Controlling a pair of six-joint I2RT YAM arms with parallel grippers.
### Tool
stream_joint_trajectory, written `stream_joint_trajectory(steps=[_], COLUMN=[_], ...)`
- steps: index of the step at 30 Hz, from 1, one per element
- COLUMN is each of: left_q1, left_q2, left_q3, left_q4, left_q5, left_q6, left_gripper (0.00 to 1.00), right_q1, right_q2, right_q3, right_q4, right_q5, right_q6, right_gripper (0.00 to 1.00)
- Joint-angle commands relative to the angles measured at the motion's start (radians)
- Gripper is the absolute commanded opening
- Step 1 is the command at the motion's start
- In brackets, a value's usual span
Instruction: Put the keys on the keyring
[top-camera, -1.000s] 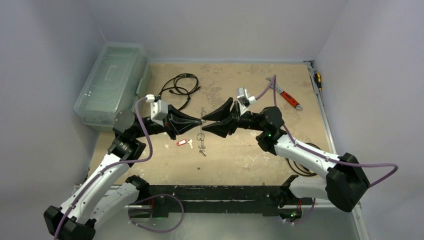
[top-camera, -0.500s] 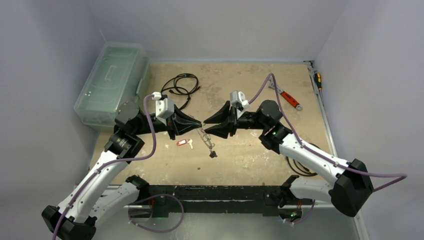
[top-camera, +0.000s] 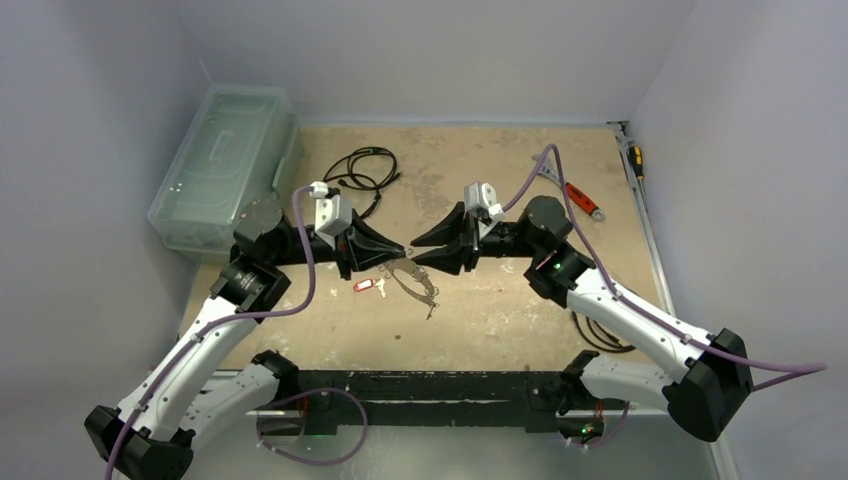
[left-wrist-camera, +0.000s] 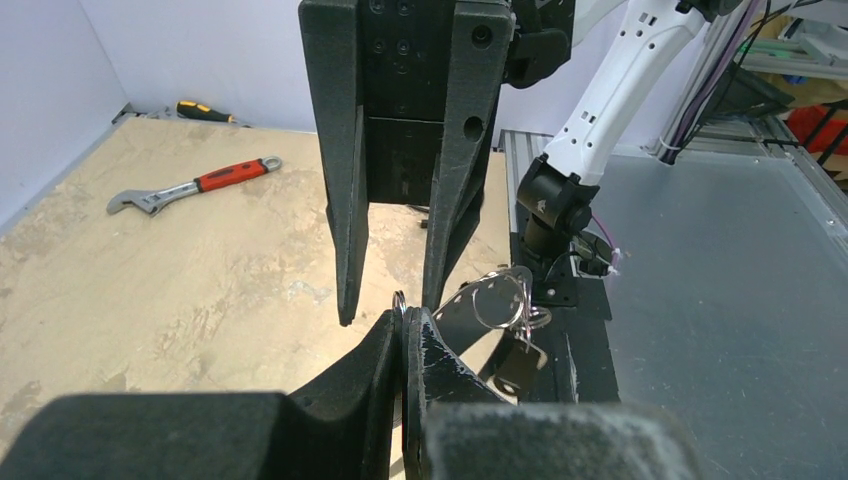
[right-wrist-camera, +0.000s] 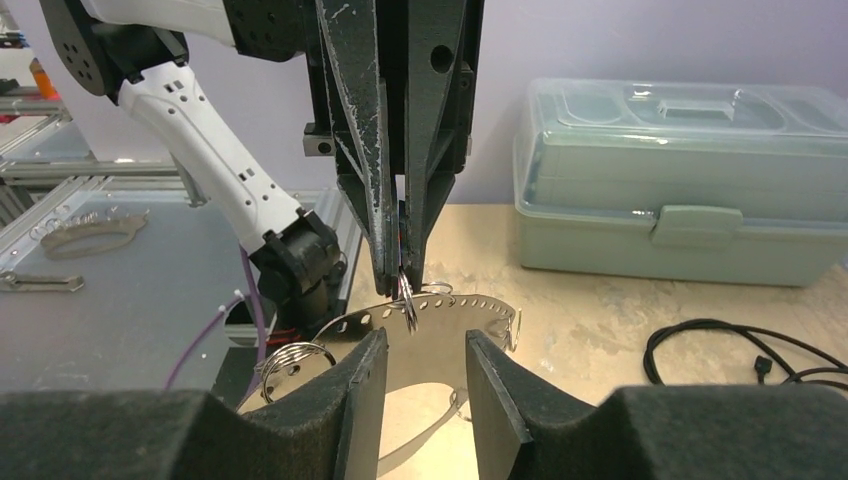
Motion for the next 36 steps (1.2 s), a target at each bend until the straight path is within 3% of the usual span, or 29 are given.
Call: stream_joint_trajectory(steps=[1,21,25,33,36], left_q1=[-0.007,-0.007,-0.007,-0.007,-0.007], left_q2=[0.001,0.014,0.012,0.015,0.014], left_q3=[0.046,0.028,0.025,0.019,0.012], left_q4=[0.032,0.053,0.057,0.059,0.067], left_q5=[0.028,0.036,0.037,0.033,0.022], left_q6=[0.007,-0.004,-0.005,-0.004,-0.002], left_gripper=[0.00,0.00,0.00,0.00,0.00], right_q1=[0.006,0.006,0.005,0.006,0.006], right_q2=[-0.013,-0.018,-0.012,0.001,0.001], right_q3=[0.054,0.071,0.071,0.071,0.068], right_q4=[-0.012,-0.028,-0.032,-0.026,-0.023], right_q5=[-0.011,0.029,0.024,0.006,0.001], right_q6=[-0.023,-0.043,-0.043,-0.022,-0.016], right_gripper=[0.37,0.31,0.25,0.01,0.00])
